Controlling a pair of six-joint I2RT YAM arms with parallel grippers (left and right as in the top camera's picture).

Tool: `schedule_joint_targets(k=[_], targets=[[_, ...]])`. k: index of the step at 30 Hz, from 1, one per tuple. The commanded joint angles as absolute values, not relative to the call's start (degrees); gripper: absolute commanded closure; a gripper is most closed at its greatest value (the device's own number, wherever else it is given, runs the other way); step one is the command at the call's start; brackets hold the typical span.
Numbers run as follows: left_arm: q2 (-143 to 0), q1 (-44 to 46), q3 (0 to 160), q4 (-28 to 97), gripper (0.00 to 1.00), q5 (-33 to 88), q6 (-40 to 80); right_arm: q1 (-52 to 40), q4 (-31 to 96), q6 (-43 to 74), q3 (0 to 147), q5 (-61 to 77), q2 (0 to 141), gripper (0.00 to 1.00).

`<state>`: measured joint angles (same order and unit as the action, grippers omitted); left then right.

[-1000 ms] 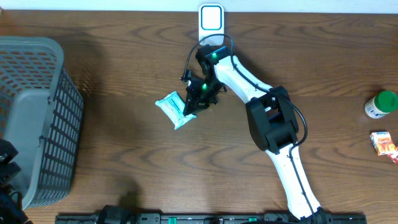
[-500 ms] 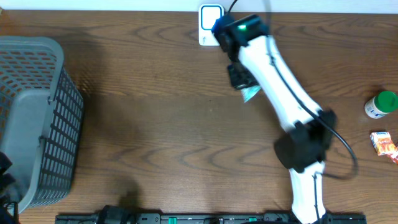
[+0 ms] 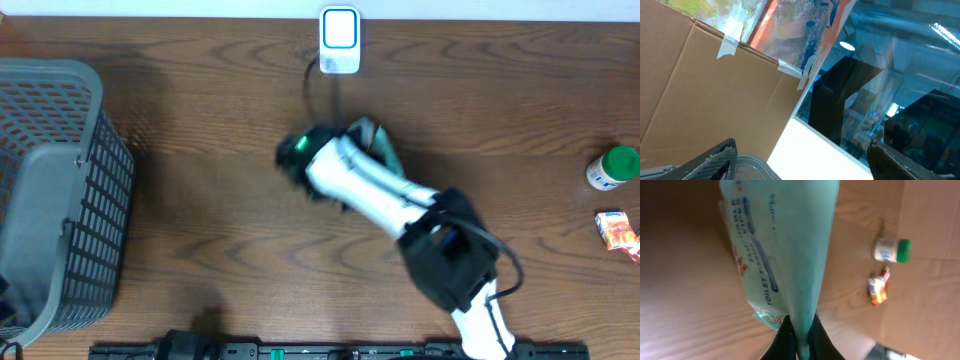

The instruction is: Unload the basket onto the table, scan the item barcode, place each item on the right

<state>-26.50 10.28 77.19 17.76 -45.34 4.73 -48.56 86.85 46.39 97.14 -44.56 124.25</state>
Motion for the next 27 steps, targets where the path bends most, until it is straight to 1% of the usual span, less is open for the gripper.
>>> schedule_joint_targets(k=[1, 3, 6, 8, 12, 13, 14, 15, 17, 19, 20, 22, 27], targets=[[-25.80, 10.04, 77.08, 17.54, 0.17, -45.43, 5.26, -56.55, 84.01, 50.76, 92.86, -44.80, 123.26, 0.87], [-25.80, 10.04, 77.08, 17.56, 0.17, -45.43, 5.26, -60.10, 83.22, 50.74, 92.90, -42.89, 123.26, 0.48], [-25.80, 10.04, 77.08, 17.56, 0.17, -45.43, 5.26, -64.45, 82.83, 49.45, 94.02, -40.21, 123.11, 0.20], [-25.80, 10.04, 77.08, 17.58, 0.17, -45.43, 5.26, -66.54, 83.11, 46.65, 95.13, -37.30, 123.11, 0.12], [-25.78, 10.04, 77.08, 17.58, 0.17, -45.45, 5.26, -67.64, 83.74, 44.49, 97.08, -33.98, 123.11, 0.10], [-25.78, 10.04, 77.08, 17.58, 0.17, -45.43, 5.26, -67.33, 83.72, 44.49, 97.38, -33.65, 123.11, 0.07], [-25.78, 10.04, 77.08, 17.61, 0.17, -45.45, 5.26, -66.28, 82.74, 44.40, 97.49, -32.77, 123.11, 0.01], [-25.78, 10.04, 77.08, 17.61, 0.17, -45.43, 5.26, -65.36, 82.11, 43.99, 97.49, -32.32, 123.11, 0.01], [-25.78, 10.04, 77.08, 17.61, 0.17, -45.45, 5.26, -62.92, 81.47, 43.51, 97.38, -32.64, 123.11, 0.06], [-25.78, 10.04, 77.08, 17.61, 0.17, -45.43, 5.26, -60.07, 81.34, 43.44, 97.17, -34.92, 123.11, 0.19], [-25.78, 10.04, 77.08, 17.61, 0.17, -45.43, 5.26, -59.05, 81.34, 43.38, 96.99, -36.14, 123.11, 0.21], [-25.78, 10.04, 77.08, 17.61, 0.17, -45.43, 5.26, -57.17, 80.42, 41.34, 95.20, -38.70, 123.13, 0.21], [-25.71, 10.04, 77.08, 17.56, 0.17, -45.45, 5.26, -55.64, 73.58, 36.86, 87.31, -36.91, 123.13, 0.20]])
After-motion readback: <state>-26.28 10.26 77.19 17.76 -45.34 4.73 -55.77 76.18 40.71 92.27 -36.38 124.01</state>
